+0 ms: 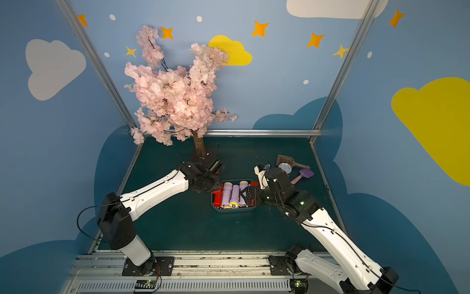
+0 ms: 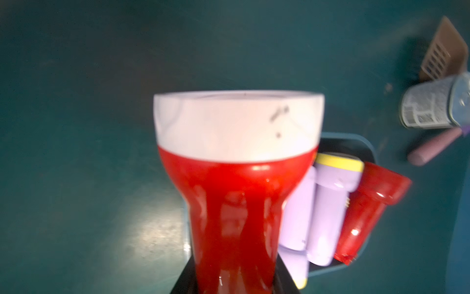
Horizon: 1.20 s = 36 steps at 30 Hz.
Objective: Put the flashlights into the storage boxes
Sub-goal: Place the flashlight at the storage box.
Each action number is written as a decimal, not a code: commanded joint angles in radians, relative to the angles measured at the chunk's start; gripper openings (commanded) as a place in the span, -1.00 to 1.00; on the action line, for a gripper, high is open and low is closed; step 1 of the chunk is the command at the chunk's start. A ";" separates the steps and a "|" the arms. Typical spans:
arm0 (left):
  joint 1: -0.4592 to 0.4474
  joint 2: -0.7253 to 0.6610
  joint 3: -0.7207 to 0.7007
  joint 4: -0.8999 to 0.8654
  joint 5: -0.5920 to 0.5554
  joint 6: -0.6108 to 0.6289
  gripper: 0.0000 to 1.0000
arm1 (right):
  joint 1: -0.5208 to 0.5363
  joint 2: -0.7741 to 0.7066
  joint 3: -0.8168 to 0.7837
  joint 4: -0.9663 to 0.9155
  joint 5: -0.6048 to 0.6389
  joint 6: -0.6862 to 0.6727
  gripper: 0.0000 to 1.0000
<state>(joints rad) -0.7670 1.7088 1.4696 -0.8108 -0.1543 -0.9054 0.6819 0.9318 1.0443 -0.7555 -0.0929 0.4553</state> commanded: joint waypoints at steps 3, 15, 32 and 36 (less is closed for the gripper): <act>-0.061 0.094 0.096 -0.007 0.008 -0.004 -0.41 | -0.002 -0.080 -0.030 -0.078 0.047 0.024 0.82; -0.167 0.264 0.286 -0.034 0.033 -0.006 -0.41 | -0.002 -0.181 -0.062 -0.146 0.072 0.035 0.82; -0.194 0.313 0.263 -0.036 0.041 -0.039 -0.24 | -0.002 -0.208 -0.087 -0.147 0.071 0.034 0.82; -0.192 0.306 0.249 -0.033 0.039 -0.046 -0.15 | -0.004 -0.206 -0.087 -0.146 0.071 0.031 0.82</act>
<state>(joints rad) -0.9627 2.0186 1.7344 -0.8303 -0.1081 -0.9432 0.6819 0.7334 0.9627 -0.8951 -0.0330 0.4900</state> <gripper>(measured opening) 0.423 0.909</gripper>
